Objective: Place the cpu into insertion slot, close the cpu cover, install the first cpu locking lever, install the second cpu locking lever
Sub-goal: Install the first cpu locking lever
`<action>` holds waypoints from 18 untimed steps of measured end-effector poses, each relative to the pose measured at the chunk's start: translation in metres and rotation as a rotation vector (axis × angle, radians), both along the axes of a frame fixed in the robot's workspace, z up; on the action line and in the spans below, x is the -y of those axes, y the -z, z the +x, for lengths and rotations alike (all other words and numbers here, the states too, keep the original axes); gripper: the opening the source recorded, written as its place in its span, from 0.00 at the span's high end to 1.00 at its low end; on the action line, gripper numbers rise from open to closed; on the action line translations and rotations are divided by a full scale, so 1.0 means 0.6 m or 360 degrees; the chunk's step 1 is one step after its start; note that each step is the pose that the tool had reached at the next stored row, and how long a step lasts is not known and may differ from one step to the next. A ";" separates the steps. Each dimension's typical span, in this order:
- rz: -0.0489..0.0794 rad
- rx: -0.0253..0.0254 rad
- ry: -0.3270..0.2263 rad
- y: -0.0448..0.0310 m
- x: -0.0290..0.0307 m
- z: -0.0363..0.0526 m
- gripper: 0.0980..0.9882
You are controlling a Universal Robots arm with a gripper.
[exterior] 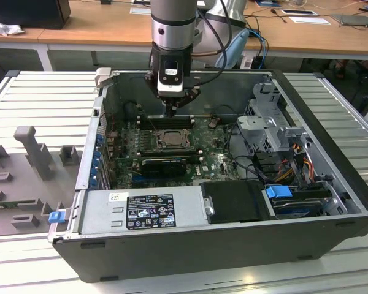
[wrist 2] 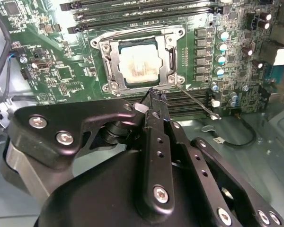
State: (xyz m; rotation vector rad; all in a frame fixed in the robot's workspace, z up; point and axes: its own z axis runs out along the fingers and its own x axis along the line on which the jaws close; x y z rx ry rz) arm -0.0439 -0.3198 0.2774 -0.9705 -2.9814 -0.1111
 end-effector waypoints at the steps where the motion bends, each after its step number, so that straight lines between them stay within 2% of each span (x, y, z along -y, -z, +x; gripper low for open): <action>1: 0.0000 0.00000 -0.0031 0.000 0.0000 0.000 0.99; 7: 0.0000 0.00000 -0.0227 0.000 0.0000 0.000 0.99; 17: 0.0000 -0.00001 -0.0446 0.000 0.0000 0.000 0.99; 18: 0.0000 0.00000 -0.0506 0.000 0.0000 0.000 0.99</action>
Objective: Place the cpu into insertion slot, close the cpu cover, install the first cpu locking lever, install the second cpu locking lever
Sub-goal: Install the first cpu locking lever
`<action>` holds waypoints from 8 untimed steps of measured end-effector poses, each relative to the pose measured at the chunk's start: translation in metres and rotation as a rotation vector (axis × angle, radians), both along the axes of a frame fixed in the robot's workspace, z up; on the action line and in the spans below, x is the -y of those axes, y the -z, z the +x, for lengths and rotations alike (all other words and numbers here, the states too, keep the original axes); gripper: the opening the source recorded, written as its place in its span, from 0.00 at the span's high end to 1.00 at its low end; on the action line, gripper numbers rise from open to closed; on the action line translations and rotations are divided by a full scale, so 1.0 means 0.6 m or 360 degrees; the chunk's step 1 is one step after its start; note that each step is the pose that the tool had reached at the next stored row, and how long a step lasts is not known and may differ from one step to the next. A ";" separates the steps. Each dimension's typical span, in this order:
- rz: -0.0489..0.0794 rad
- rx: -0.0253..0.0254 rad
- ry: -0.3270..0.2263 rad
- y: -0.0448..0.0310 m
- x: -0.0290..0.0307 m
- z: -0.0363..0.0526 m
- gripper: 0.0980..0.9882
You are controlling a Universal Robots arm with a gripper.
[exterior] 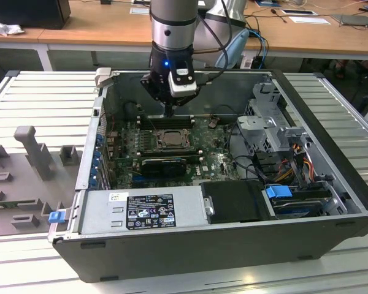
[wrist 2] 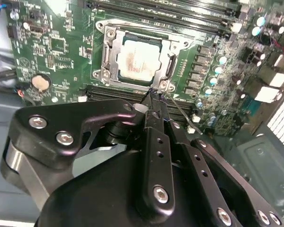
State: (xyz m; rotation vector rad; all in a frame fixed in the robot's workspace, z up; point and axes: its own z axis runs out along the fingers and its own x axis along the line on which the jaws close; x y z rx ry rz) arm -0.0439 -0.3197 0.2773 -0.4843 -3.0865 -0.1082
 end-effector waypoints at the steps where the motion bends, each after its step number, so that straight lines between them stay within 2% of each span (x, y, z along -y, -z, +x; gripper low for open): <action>1: 0.0000 0.00000 -0.0055 0.000 0.0000 0.000 0.99; 2: 0.0000 0.00000 -0.0103 0.000 0.0000 0.000 0.99; 8: 0.0000 0.00002 -0.0257 0.000 0.0000 0.000 0.99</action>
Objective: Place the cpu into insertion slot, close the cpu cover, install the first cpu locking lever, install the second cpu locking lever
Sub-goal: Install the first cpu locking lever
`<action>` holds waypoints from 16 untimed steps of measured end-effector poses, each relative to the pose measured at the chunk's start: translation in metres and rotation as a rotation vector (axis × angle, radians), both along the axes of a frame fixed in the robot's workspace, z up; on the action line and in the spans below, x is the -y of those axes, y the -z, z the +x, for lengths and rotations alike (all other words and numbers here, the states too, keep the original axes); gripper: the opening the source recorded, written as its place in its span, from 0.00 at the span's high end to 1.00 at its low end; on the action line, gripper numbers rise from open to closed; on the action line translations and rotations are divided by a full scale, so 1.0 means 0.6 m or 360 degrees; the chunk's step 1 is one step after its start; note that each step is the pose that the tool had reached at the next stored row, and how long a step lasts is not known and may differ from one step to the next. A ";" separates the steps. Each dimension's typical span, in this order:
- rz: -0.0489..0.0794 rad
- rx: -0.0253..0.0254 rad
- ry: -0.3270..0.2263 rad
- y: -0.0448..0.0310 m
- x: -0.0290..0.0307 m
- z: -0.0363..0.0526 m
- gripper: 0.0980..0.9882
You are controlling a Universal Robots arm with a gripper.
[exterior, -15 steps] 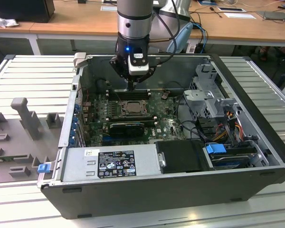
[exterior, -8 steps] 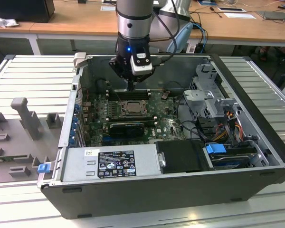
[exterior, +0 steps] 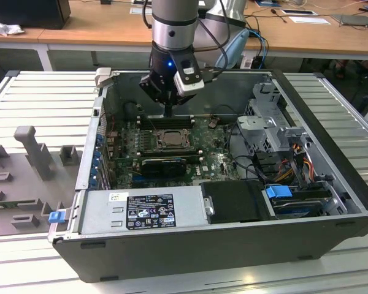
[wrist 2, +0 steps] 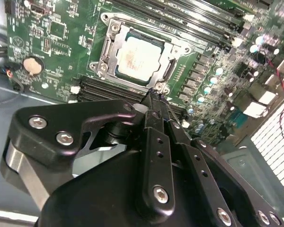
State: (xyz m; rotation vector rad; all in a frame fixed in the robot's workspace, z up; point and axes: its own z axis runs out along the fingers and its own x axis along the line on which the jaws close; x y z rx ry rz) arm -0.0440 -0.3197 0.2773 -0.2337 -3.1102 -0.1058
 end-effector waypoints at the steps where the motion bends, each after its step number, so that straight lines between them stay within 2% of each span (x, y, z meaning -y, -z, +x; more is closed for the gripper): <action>1: 0.0000 -0.00001 -0.0045 0.000 0.0000 0.000 0.99; 16: 0.0000 0.00000 -0.0422 0.000 0.0000 0.000 0.99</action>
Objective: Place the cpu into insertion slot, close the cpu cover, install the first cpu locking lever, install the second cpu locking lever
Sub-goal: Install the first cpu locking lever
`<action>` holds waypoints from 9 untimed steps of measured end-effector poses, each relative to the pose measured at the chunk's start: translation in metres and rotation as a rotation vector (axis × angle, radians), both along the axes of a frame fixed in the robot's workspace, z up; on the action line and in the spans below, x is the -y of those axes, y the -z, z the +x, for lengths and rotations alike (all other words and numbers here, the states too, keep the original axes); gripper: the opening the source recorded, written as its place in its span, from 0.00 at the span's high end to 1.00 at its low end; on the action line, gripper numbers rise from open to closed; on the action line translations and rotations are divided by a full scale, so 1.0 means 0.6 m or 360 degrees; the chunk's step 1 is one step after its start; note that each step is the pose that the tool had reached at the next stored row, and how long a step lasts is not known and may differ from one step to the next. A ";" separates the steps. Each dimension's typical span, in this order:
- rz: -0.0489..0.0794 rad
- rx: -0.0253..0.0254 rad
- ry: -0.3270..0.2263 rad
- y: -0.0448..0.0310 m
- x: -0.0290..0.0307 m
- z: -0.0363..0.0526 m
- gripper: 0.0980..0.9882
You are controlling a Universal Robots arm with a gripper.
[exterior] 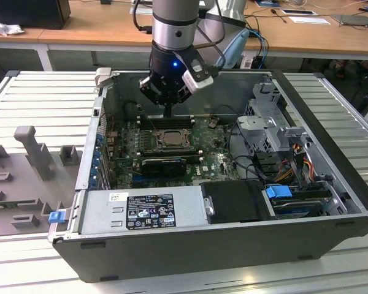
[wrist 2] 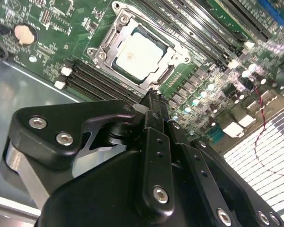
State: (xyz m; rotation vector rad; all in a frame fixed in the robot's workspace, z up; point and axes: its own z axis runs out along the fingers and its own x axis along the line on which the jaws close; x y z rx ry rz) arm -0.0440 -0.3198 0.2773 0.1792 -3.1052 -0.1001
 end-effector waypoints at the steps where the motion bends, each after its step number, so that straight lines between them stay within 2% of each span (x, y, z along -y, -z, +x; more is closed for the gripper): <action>1: 0.0000 -0.00001 -0.0004 0.000 0.0000 0.000 0.99; 3: 0.0000 0.00009 -0.0012 0.000 0.0002 -0.001 0.99; 4: 0.0000 0.00047 -0.0012 0.000 0.0003 -0.005 0.99; 7: 0.0000 0.00214 -0.0012 0.001 0.0003 -0.014 0.99; 9: 0.0000 0.00363 -0.0006 0.001 0.0003 -0.019 0.99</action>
